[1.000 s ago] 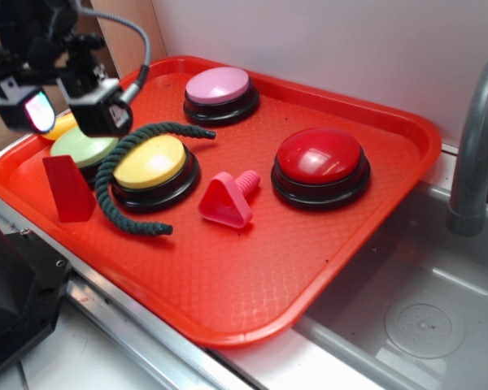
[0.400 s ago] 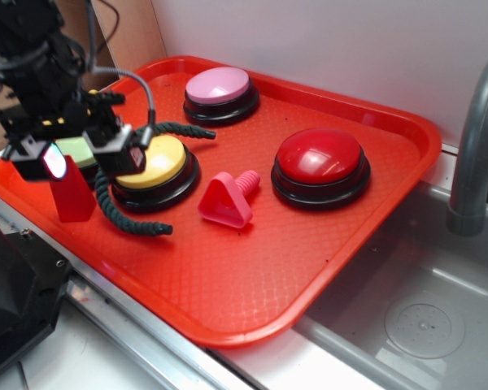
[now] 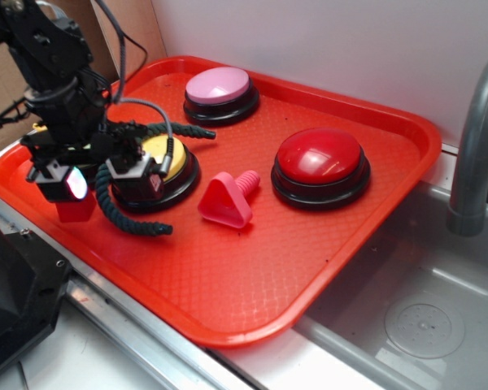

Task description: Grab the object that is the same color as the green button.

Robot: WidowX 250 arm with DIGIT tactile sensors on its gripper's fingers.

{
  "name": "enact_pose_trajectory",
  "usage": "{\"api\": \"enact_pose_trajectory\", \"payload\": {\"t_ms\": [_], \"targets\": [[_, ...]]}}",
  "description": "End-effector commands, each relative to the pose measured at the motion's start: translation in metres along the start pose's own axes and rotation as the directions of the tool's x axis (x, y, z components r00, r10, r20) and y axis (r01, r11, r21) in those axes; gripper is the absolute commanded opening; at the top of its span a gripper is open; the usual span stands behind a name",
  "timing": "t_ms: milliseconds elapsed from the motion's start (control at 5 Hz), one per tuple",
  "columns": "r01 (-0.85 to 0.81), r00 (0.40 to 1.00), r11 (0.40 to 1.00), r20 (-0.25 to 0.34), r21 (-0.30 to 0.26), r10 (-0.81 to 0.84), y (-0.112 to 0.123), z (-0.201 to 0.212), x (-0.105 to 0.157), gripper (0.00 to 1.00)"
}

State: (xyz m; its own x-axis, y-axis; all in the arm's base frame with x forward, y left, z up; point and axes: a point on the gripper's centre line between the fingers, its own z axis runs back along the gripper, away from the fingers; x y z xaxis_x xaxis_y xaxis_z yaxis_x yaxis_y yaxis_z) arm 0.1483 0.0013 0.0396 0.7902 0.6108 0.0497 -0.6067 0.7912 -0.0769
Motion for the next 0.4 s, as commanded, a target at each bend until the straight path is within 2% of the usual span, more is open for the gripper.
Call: {"api": "enact_pose_trajectory", "payload": {"t_ms": [0,200], "targets": [[0.019,1.000,1.000,-0.005,0.015,-0.019,-0.0005,-0.0118,0.0059,1.00],[0.014,1.000,1.000,0.002,0.025,-0.014,0.0017,-0.0185,0.0089,1.00]]}}
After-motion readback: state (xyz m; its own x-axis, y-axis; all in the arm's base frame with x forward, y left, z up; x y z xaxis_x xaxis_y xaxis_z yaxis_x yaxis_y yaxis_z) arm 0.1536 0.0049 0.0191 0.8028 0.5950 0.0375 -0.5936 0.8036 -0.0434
